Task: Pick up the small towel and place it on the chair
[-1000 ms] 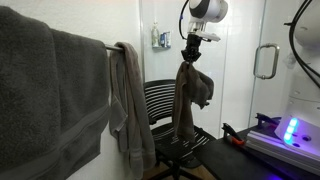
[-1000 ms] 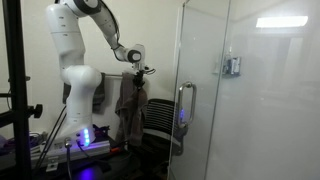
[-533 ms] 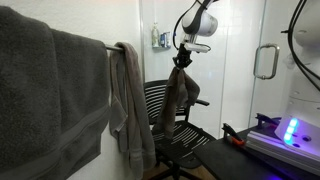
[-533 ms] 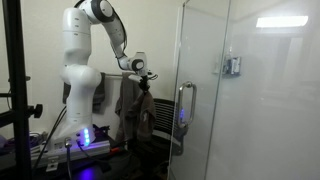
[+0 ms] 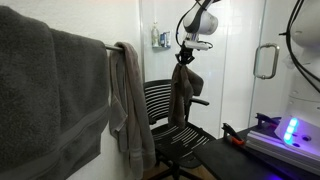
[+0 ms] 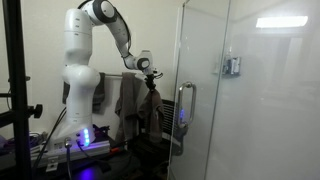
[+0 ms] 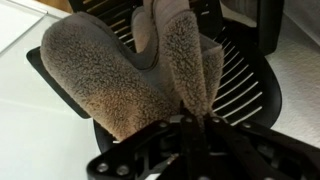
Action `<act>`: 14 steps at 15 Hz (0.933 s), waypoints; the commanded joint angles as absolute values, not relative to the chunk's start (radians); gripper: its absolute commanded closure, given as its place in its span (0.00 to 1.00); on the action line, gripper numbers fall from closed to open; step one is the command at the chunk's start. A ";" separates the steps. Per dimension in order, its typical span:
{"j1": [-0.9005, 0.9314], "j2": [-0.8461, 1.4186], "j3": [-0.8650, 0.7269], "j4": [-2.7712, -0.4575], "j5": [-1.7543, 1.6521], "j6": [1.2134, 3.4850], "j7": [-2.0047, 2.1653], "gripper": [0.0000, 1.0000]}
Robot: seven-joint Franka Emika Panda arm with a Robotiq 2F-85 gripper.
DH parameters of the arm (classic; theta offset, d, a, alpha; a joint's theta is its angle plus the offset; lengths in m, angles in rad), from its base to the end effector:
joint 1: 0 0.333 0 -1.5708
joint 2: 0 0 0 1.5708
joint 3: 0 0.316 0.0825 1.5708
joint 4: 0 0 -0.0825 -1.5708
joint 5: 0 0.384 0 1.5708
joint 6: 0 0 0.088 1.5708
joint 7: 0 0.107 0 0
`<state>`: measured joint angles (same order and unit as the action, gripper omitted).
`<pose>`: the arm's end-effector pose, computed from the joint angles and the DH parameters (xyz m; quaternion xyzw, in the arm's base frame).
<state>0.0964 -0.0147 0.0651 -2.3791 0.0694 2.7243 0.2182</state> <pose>0.5195 0.0821 0.3651 -0.9821 0.0565 -0.1721 0.0525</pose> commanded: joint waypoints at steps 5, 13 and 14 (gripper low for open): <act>0.129 -0.046 0.099 -2.359 0.375 2.561 -0.107 0.34; 0.123 -0.081 0.077 -2.362 0.399 2.584 -0.070 0.04; 0.124 -0.094 0.076 -2.364 0.405 2.580 -0.071 0.00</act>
